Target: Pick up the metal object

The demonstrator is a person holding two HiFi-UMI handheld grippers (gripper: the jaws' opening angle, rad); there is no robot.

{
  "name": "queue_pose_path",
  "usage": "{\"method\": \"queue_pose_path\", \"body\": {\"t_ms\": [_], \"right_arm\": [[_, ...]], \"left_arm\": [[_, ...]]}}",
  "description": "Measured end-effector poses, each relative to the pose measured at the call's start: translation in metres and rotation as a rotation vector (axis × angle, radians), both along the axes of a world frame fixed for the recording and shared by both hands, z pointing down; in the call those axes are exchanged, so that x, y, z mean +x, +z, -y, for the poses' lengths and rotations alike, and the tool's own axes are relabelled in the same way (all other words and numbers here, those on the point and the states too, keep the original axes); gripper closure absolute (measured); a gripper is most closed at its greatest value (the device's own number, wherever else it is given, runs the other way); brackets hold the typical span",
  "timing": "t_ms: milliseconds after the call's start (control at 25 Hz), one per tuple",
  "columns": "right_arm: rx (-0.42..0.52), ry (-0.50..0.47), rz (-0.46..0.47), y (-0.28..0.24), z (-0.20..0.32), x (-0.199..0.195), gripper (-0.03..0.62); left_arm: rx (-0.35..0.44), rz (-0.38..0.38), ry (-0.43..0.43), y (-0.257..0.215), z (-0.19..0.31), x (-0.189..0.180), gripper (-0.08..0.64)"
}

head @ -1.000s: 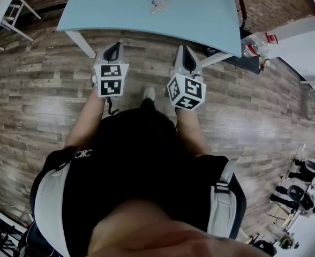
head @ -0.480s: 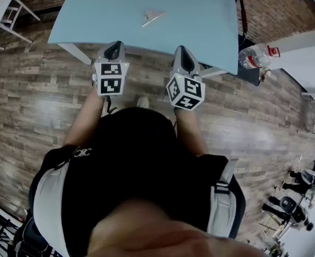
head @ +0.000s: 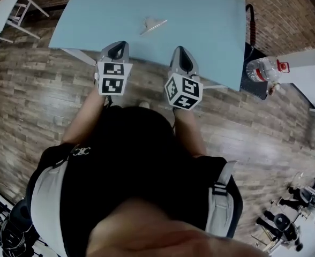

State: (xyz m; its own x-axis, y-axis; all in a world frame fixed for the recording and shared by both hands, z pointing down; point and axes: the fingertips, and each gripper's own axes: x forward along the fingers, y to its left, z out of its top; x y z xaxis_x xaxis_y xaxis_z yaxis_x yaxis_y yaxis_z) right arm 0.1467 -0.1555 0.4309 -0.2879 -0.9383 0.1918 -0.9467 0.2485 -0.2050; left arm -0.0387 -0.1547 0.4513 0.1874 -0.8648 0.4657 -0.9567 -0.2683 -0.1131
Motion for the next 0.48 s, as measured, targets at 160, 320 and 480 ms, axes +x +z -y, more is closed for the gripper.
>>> {"method": "queue_pose_path", "body": {"t_ms": [160, 320, 480], "right_arm": [[-0.024, -0.023, -0.001, 0.009, 0.010, -0.002, 0.578], [-0.045, -0.021, -0.012, 0.014, 0.026, -0.002, 0.578], [-0.043, -0.008, -0.035, 0.016, 0.037, -0.004, 0.578]], "left_arm": [[-0.037, -0.035, -0.001, 0.007, 0.011, 0.006, 0.561], [-0.062, -0.060, -0.002, 0.018, 0.025, 0.004, 0.561], [-0.064, -0.050, 0.008, 0.026, 0.046, -0.002, 0.561]]}}
